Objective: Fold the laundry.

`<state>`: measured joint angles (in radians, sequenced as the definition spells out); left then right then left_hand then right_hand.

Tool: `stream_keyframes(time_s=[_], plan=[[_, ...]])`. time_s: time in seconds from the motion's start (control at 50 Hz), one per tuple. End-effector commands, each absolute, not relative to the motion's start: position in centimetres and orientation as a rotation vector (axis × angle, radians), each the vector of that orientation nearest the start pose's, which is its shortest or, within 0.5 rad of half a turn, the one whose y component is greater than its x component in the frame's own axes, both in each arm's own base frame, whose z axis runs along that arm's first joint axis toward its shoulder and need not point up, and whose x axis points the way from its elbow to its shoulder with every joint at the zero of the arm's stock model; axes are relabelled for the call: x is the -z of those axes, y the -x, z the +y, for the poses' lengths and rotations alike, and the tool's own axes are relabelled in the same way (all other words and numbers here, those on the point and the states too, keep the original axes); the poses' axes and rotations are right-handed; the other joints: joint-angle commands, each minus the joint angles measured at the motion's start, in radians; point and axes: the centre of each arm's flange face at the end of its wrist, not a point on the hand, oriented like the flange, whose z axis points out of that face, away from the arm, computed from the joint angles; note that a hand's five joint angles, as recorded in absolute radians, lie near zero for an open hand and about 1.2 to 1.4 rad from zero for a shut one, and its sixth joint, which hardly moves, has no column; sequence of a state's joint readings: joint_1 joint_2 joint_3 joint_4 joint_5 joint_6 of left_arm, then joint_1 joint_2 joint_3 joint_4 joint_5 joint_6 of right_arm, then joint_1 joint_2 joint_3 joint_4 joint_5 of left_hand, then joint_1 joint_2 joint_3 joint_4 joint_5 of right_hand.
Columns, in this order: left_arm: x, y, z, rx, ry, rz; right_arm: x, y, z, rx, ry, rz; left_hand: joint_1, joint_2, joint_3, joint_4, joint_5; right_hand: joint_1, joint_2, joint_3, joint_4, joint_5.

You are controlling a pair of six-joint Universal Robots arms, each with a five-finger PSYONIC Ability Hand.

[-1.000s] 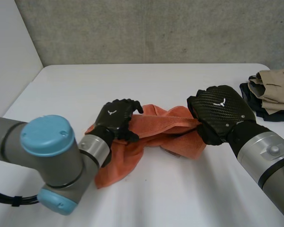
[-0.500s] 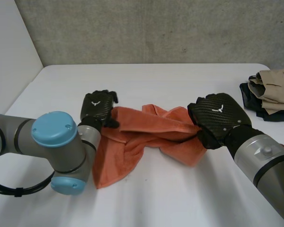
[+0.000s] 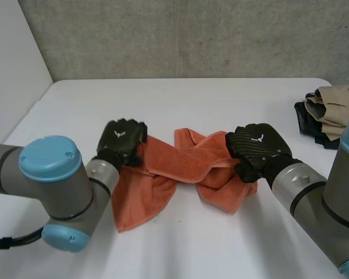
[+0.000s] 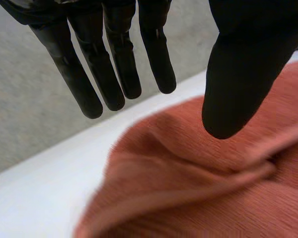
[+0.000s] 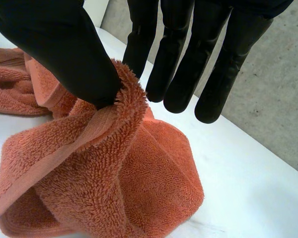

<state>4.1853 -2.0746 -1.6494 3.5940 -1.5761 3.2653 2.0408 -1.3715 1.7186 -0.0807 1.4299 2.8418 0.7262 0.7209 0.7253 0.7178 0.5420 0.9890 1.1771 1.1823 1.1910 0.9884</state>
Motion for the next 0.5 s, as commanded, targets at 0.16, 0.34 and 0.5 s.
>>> stream_keyframes(time_s=[0.16,0.34,0.5], plan=[[-13.2,31.3,-24.7,2.142,-0.909,2.505,-21.3,-27.1,-21.4,1.754,0.974,2.112,0.048,0.053,0.049,0.056,0.058,0.407,0.219,0.214,0.205,0.233],[-12.4,32.3,-26.7,2.164,-0.899,2.488,-21.1,-27.2,-21.3,1.746,0.978,2.115,0.051,0.056,0.052,0.059,0.061,0.407,0.219,0.214,0.205,0.233],[-11.5,33.1,-27.9,2.175,-0.900,2.480,-21.0,-27.2,-21.2,1.742,0.980,2.116,0.063,0.068,0.064,0.071,0.072,0.407,0.219,0.214,0.205,0.233]])
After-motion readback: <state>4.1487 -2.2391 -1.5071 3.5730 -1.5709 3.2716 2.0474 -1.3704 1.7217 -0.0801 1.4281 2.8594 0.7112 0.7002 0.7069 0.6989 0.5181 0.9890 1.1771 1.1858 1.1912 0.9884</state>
